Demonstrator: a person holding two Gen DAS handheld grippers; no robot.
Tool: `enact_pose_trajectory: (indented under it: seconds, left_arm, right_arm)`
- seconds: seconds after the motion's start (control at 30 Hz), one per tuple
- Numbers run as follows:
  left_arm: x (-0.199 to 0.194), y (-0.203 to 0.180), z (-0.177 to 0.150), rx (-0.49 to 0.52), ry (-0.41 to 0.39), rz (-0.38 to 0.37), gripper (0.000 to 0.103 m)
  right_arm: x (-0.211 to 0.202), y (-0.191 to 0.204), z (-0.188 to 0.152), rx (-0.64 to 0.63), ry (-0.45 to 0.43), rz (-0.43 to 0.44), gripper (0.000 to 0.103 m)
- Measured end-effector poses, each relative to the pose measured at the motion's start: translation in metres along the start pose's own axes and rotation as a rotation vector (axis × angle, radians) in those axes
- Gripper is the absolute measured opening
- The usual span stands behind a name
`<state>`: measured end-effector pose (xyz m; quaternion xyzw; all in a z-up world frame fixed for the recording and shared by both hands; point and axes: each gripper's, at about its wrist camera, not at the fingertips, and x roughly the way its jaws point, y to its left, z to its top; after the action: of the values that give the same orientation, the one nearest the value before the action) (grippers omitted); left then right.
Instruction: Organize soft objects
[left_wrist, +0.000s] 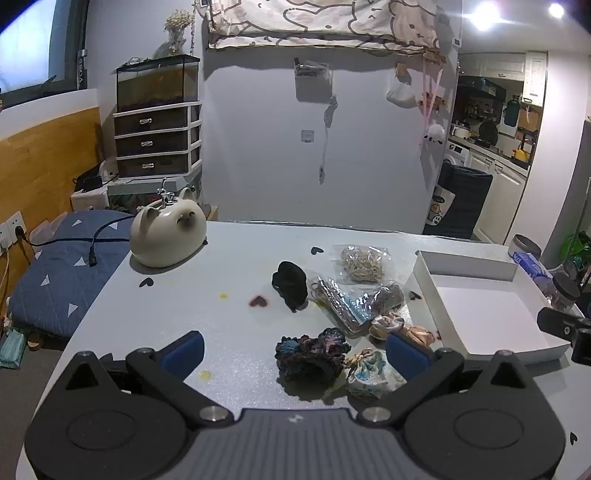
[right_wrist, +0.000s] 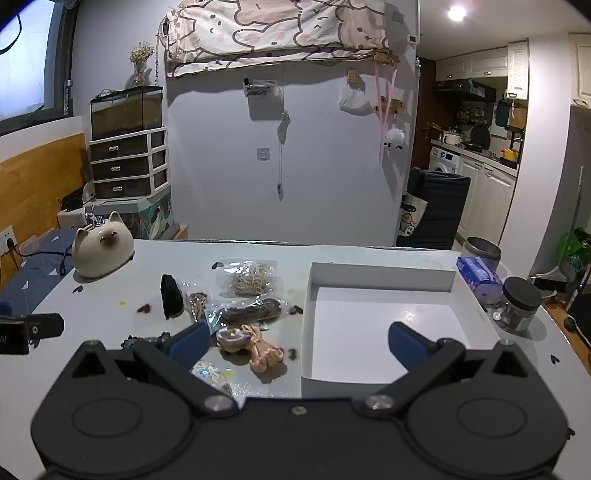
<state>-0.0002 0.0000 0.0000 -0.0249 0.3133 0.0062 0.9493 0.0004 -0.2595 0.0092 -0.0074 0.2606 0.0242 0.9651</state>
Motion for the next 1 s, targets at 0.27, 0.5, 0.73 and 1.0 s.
enact_pose_trajectory:
  seconds: [0.27, 0.5, 0.73, 1.0]
  left_arm:
    - [-0.0039, -0.0037, 0.0031, 0.002, -0.002, 0.0, 0.103]
    - [-0.0043, -0.0035, 0.0029, 0.002, -0.004, -0.002, 0.103]
    - [-0.0045, -0.0036, 0.0029, 0.002, -0.005, -0.001, 0.103]
    - [-0.0039, -0.0026, 0.0025, 0.002, -0.005, -0.004, 0.103]
  right_arm:
    - [-0.0007, -0.0011, -0.001, 0.002, -0.002, -0.004, 0.103]
    - [-0.0011, -0.0009, -0.0004, 0.003, -0.003, -0.005, 0.103]
    - [-0.0018, -0.0016, -0.0003, 0.003, -0.002, -0.007, 0.103]
    - [-0.0023, -0.0041, 0.0008, 0.008, 0.0, -0.011, 0.103]
